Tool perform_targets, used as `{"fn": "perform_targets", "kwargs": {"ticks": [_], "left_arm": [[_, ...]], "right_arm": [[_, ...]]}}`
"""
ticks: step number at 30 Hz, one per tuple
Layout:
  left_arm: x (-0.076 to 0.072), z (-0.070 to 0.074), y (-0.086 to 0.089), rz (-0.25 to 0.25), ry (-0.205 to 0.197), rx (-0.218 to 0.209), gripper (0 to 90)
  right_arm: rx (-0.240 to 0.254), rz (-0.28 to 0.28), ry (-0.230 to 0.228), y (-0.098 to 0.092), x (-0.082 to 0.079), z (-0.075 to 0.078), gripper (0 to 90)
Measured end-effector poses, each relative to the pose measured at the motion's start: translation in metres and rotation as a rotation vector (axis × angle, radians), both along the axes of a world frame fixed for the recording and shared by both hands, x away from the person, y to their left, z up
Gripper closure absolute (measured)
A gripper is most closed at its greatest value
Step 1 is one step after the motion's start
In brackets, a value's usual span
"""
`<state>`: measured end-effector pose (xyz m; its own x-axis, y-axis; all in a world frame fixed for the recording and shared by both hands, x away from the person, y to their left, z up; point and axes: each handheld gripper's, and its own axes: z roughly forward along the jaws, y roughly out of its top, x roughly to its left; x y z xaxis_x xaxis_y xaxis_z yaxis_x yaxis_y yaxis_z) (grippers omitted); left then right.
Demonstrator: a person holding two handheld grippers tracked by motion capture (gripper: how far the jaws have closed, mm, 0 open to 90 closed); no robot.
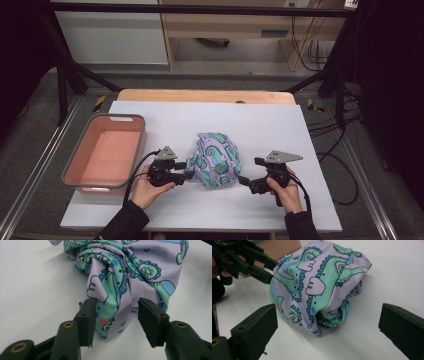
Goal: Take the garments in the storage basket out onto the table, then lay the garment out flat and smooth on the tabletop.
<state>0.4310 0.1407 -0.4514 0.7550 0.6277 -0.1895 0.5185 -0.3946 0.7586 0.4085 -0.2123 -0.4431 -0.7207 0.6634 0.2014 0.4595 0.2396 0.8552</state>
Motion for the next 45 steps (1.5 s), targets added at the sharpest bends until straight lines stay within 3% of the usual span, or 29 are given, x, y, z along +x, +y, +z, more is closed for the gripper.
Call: {"fn": "perform_targets", "kwargs": {"ticks": [8, 15, 20, 21, 22, 23, 24, 26, 33, 40, 43, 45], "left_arm": [[0.000, -0.004, -0.004, -0.006, 0.019, 0.030, 61.0], [-0.003, -0.004, -0.005, -0.016, 0.026, 0.046, 77.2], [-0.005, -0.003, -0.006, -0.027, 0.024, 0.057, 86.0], [-0.005, -0.003, -0.006, -0.026, 0.022, 0.061, 86.0], [-0.006, -0.003, -0.006, -0.026, 0.020, 0.063, 86.9], [-0.006, -0.002, -0.006, -0.028, 0.017, 0.063, 86.9], [-0.007, -0.001, -0.007, -0.033, 0.013, 0.062, 87.2], [-0.007, -0.001, -0.007, -0.037, 0.013, 0.061, 87.4], [-0.009, 0.003, -0.005, -0.050, -0.001, 0.045, 87.5], [-0.012, 0.010, -0.003, -0.059, 0.007, -0.003, 87.5], [-0.014, 0.011, -0.006, -0.071, 0.017, -0.009, 87.5], [-0.015, 0.011, -0.009, -0.086, 0.019, -0.006, 87.6]], "right_arm": [[-0.027, -0.029, 0.001, 0.017, 0.001, -0.002, 5.0], [-0.037, -0.047, 0.007, 0.028, -0.001, -0.003, 10.9], [-0.061, -0.049, -0.014, 0.035, -0.001, -0.004, 33.5], [-0.061, -0.049, -0.014, 0.035, -0.001, -0.004, 33.5], [-0.060, -0.050, -0.019, 0.037, -0.002, -0.004, 42.7], [-0.060, -0.050, -0.019, 0.037, -0.002, -0.004, 42.7], [-0.059, -0.053, -0.028, 0.037, -0.003, -0.004, 51.2], [-0.064, -0.054, -0.038, 0.038, -0.003, -0.004, 54.4], [-0.068, -0.096, -0.038, 0.029, -0.005, 0.003, 81.7], [-0.071, -0.138, -0.053, 0.004, -0.008, 0.018, 82.8], [-0.110, -0.168, -0.048, -0.005, -0.006, 0.017, 82.7], [-0.174, -0.196, -0.004, -0.009, -0.002, 0.008, 81.6]]}}
